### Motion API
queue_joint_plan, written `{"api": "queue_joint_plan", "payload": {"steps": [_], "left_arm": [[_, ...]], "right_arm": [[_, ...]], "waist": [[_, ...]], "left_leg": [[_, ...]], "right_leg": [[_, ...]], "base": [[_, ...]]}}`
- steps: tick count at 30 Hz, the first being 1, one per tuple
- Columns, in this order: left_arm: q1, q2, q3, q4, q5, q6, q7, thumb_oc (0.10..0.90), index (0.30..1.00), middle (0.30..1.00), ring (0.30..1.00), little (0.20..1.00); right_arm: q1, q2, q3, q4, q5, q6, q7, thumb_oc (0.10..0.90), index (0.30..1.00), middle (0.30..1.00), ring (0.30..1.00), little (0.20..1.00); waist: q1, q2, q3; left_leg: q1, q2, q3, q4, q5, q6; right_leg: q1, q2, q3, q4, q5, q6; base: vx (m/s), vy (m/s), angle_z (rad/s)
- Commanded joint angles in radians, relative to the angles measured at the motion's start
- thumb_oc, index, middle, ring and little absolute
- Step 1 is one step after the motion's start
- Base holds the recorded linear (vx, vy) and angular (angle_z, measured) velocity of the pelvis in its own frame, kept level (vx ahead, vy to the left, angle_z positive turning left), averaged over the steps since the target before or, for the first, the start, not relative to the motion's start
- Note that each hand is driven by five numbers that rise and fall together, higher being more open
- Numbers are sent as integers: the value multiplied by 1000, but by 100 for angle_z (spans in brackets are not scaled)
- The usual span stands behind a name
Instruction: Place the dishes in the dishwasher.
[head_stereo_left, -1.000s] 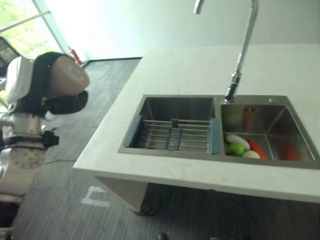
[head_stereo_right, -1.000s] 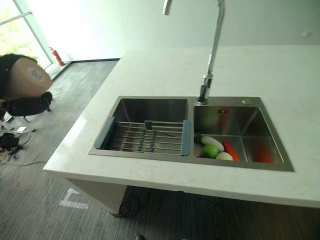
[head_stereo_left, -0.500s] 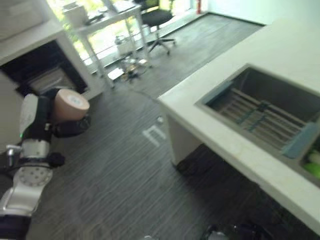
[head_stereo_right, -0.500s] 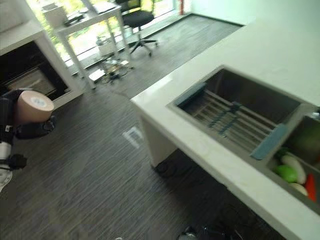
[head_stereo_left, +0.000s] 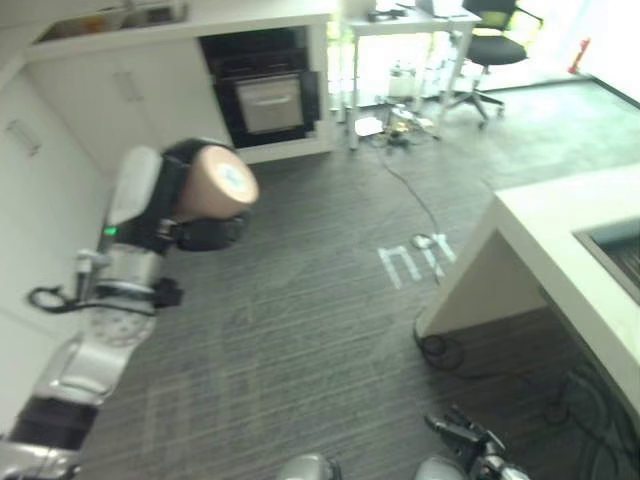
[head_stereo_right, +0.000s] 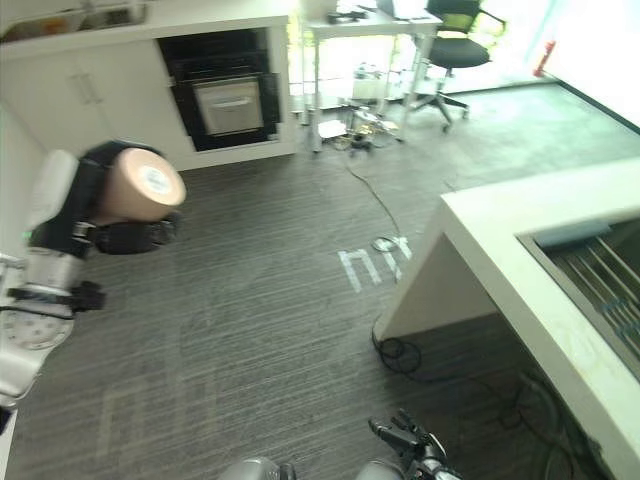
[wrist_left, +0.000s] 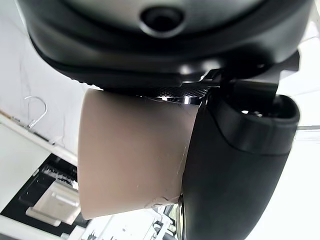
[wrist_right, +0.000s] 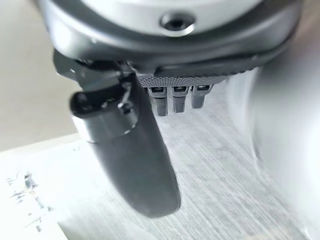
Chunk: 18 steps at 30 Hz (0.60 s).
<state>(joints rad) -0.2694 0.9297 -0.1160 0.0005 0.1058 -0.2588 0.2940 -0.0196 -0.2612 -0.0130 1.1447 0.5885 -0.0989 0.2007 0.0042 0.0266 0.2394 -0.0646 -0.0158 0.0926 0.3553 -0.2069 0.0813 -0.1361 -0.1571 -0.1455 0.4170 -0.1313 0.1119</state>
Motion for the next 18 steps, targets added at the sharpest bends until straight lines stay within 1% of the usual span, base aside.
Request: {"api": "queue_joint_plan", "payload": {"steps": [1, 2, 3, 6, 10, 13, 18], "left_arm": [[-156, -2, 81, -29, 13, -20, 12, 400, 300, 300, 300, 300], [-216, -3, 38, -18, -7, 0, -15, 400, 300, 300, 300, 300], [-235, -6, 25, -9, -8, 3, -19, 400, 300, 300, 300, 300], [-272, -15, -9, -3, 4, 38, -32, 400, 300, 300, 300, 300], [-279, -9, -22, -26, -3, 70, -41, 400, 300, 300, 300, 300], [-281, 10, -22, -53, -22, 89, -37, 400, 300, 300, 300, 300], [-272, 36, 0, -77, -43, 99, -30, 400, 300, 300, 300, 300]], "right_arm": [[13, -65, 6, 29, 17, 3, 14, 800, 900, 900, 900, 900], [20, -72, 1, 39, 21, 24, 14, 800, 900, 900, 900, 900], [20, -73, 0, 43, 20, 29, 15, 800, 900, 900, 900, 900], [12, -73, 5, 59, -10, 49, 26, 800, 900, 900, 900, 900], [0, -75, 20, 77, -24, 68, 19, 800, 900, 900, 900, 900], [-3, -88, 30, 90, -31, 75, 20, 800, 900, 900, 900, 900], [-3, -115, 41, 100, -42, 75, 40, 800, 900, 900, 900, 900]], "waist": [[-82, 38, -49], [-108, 30, -59], [-108, 29, -60], [-95, 16, -68], [-83, 9, -74], [-79, 8, -77], [-74, 10, -73]], "left_leg": [[44, -9, 53, -55, -72, -30], [40, -16, 20, -55, -69, -30], [38, -13, 16, -55, -67, -31], [34, 2, 20, -55, -60, -42], [38, 28, 22, -55, -55, -57], [38, 56, 21, -55, -43, -77], [30, 88, 23, -55, -9, -107]], "right_leg": [[39, -23, -21, -117, 11, 64], [9, -6, 90, -117, 32, 77], [17, -1, 96, -117, 26, 75], [37, -1, 64, -117, 7, 66], [53, 16, 58, -117, -22, 48], [70, 37, 45, -117, -49, 26], [78, 52, 17, -117, -69, 0]], "base": [[124, -194, 46], [143, -180, 45], [142, -197, 66], [62, -190, 110], [59, -250, 15], [36, -257, 16], [-27, -196, 23]]}}
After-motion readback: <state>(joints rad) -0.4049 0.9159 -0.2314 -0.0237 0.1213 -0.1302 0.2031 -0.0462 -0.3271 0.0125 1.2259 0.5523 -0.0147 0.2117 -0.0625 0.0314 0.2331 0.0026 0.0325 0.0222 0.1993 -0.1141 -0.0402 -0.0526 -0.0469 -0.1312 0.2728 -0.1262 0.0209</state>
